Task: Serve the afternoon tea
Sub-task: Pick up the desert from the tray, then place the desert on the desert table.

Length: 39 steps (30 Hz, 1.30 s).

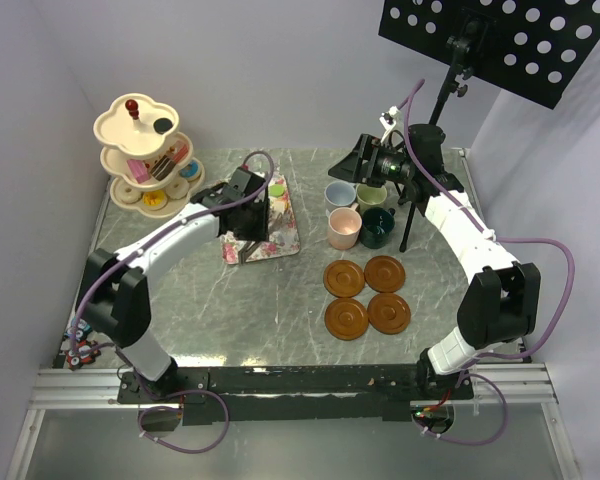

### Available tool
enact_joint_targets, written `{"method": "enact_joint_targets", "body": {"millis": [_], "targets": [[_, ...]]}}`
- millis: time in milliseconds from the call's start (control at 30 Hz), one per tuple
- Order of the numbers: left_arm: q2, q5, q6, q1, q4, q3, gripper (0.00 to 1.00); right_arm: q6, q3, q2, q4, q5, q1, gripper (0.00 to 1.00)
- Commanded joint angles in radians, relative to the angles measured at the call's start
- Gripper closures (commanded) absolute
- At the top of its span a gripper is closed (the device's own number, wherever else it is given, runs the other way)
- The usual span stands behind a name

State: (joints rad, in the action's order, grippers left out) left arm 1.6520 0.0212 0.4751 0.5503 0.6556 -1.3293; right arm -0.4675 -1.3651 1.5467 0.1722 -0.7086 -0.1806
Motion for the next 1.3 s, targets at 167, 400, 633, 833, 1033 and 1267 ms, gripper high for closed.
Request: {"method": "enact_joint_targets", "body": {"millis": [167, 400, 633, 833, 1033, 1267], "targets": [[-0.162, 0.088, 0.045, -0.032, 0.047, -0.070, 0.64, 0.000, 0.008, -0.039, -0.040, -0.022, 0.007, 0.16], [-0.236, 0.013, 0.046, -0.197, 0.117, -0.097, 0.64, 0.001, 0.012, -0.039, -0.043, -0.025, 0.007, 0.16], [-0.325, -0.012, -0.007, -0.320, 0.151, -0.071, 0.64, -0.002, 0.020, -0.040, -0.054, -0.026, 0.007, 0.16], [-0.379, -0.024, -0.032, -0.397, 0.216, -0.061, 0.64, 0.000, 0.017, -0.037, -0.046, -0.026, 0.007, 0.16], [-0.445, -0.024, -0.085, -0.515, 0.271, -0.045, 0.64, -0.008, 0.015, -0.033, -0.054, -0.031, 0.007, 0.16], [-0.474, 0.032, -0.110, -0.607, 0.254, -0.004, 0.64, -0.005, 0.017, -0.034, -0.050, -0.034, 0.007, 0.16]]}}
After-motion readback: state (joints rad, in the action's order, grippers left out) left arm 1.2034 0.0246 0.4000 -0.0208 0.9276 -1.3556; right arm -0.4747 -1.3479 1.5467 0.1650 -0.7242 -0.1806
